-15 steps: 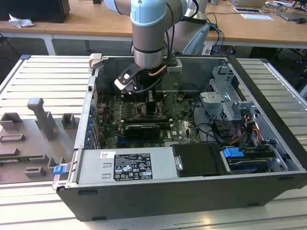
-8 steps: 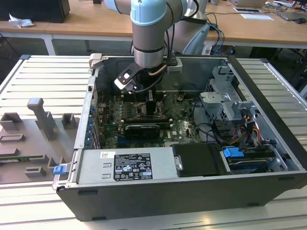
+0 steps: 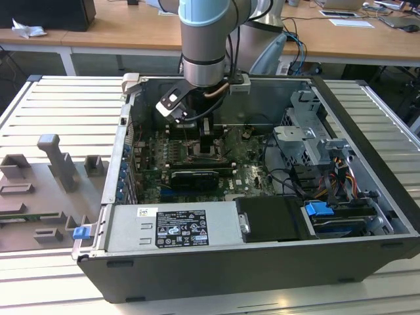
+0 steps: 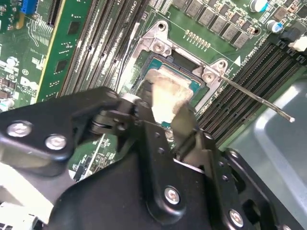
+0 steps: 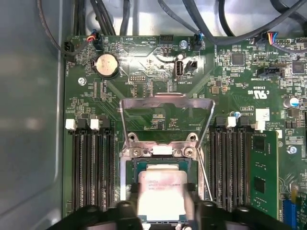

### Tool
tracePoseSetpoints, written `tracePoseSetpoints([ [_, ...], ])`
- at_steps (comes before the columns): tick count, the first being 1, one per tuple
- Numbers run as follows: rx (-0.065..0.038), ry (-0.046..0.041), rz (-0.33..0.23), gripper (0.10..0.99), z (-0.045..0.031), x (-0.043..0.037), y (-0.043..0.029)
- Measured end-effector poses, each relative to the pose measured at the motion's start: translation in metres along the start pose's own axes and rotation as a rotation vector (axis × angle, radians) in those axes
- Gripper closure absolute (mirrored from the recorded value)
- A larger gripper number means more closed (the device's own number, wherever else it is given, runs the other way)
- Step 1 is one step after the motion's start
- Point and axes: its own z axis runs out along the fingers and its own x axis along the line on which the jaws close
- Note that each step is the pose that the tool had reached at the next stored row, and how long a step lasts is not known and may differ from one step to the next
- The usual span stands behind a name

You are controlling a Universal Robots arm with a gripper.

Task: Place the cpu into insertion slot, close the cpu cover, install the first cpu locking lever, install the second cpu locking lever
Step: 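Place the cpu into insertion slot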

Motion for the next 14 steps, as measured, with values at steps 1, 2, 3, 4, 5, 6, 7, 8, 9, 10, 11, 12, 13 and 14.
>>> tracePoseSetpoints([
  [1,0.0,-0.0001,0.0,0.678,-0.0006,0.0,0.0001],
  [2,0.0,-0.0001,0.0,0.737,-0.0008,0.0,0.0001],
  [3,0.0,-0.0002,0.0,0.796,-0.001,0.0,0.0001],
  [4,0.0,-0.0002,0.0,0.859,-0.001,0.0,0.0001],
  [5,0.0,-0.0002,0.0,0.859,-0.0011,0.0,0.0001],
  [6,0.0,-0.0007,0.0,0.918,-0.0017,-0.0001,0.0001],
  [7,0.0,-0.0006,0.0,0.98,-0.0025,-0.0001,0.0001],
  [8,0.0,-0.0003,0.0,0.98,-0.0034,0.0,0.0002],
  [9,0.0,-0.0005,0.0,0.98,-0.0045,0.0,0.0003],
  [10,0.0,-0.0004,0.0,0.98,-0.0053,-0.0001,0.0003],
  [11,0.0,-0.0002,0.0,0.98,-0.0062,0.0,0.0004],
  [12,0.0,-0.0003,0.0,0.98,-0.0069,-0.0001,0.0004],
  [13,0.0,-0.0002,0.0,0.98,-0.0072,0.0,0.0005],
  [14,0.0,-0.0002,0.0,0.98,-0.0075,-0.0001,0.0005],
])
